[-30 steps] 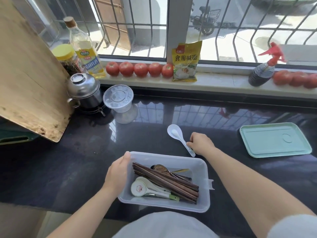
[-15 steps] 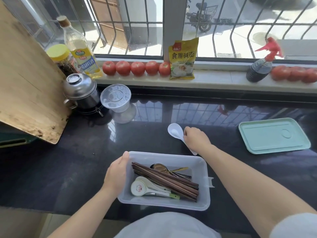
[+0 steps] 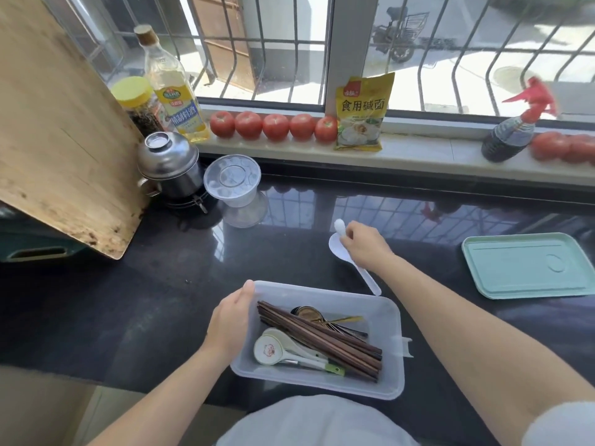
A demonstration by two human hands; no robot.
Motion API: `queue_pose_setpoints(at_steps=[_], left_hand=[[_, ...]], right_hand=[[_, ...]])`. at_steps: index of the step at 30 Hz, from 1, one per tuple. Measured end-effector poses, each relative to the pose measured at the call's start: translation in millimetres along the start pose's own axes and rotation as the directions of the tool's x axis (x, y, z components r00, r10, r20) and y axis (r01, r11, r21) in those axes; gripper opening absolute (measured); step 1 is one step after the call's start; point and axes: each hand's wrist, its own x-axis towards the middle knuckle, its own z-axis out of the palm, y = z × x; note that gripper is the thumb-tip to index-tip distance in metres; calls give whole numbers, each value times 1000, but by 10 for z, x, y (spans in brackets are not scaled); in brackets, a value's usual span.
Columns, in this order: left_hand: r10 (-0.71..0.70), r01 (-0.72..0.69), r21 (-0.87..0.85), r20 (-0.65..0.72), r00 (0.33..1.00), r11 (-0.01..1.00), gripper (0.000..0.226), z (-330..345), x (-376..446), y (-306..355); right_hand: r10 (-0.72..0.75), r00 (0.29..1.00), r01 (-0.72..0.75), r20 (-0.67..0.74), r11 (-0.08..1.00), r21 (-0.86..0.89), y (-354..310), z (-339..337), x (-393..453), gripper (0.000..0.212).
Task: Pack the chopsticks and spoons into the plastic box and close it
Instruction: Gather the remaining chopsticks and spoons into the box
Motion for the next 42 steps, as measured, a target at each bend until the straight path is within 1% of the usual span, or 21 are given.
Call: queue_pose_setpoints(at_steps=[2,3,5,7,9,10,12,15,17,21,24,28,30,32,34,35,36,37,39,41,42], left_hand=[[1,-1,-17,10,1000,1000,49,1,-3,-4],[-6,6,-28,14,1000,1000,49,3,-3,-6],[-15,16,-37,18,1000,999,49,1,5,-11],[-11,12,-46,21,1000,999,48,-4,4,-13],[-5,6,-53,25,1000,999,44,-7,-1,-6],[0,1,-49,26,1000,999,42,-5,-5,4],[11,-9,-40,30,1000,999,40,0,-25,29],[18,-16,-60,37,999,998,41,-8,-35,23],[20,-17,-69,43,999,997,42,-12,-29,1],[19,-15,-84,46,999,996,43,-22,-31,3],[17,-13,-86,43,999,996,45,-25,-35,12],[12,-8,-87,42,999,996,47,-24,-31,12],[13,-10,-88,45,999,996,48,-21,-24,8],[12,-8,-89,43,999,996,48,-19,-20,1],[11,-8,-85,35,999,996,48,-23,-16,-6],[12,-9,-84,34,999,996,48,-22,-17,-6],[14,-11,-83,34,999,996,47,-19,-22,-1],[19,-16,-81,32,999,997,46,-13,-24,5],[28,-26,-63,21,999,998,45,-7,-35,23],[33,-32,-25,8,999,999,48,-4,-32,31],[32,-32,-5,4,999,999,50,-2,-26,32]], right_hand=[[-67,994,89,-88,957,275,-200,-285,-359,21],[-123,989,146,-85,923,357,-282,-432,-587,19],[-268,962,225,55,889,398,-385,-628,-1095,20],[-293,919,219,264,936,276,-296,-532,-1420,27],[-249,878,289,409,957,-37,-132,-203,-1547,25],[-199,879,302,433,935,-184,-49,-9,-1548,22],[-120,920,260,374,900,-351,-13,268,-1558,25],[-149,970,217,193,887,-407,-98,471,-1575,35],[-161,980,196,117,882,-428,-108,579,-1554,34],[-229,965,260,127,891,-373,11,744,-1542,31],[-224,963,256,147,931,-261,133,723,-1514,43],[-204,951,236,230,964,-122,101,661,-1509,53],[-159,971,158,177,987,15,33,543,-1566,51],[-133,990,138,-37,966,217,-37,267,-1595,38],[-99,943,211,-317,916,340,-50,-70,-1508,30],[-44,920,191,-390,918,347,-4,-205,-1390,27],[20,913,130,-407,933,337,66,-313,-1225,23],[80,930,24,-359,961,276,193,-360,-1024,17],[191,973,-189,-129,982,25,482,-310,-672,8],[236,968,-221,81,962,-160,693,-143,-458,22],[224,968,-197,117,959,-203,749,-56,-398,26]])
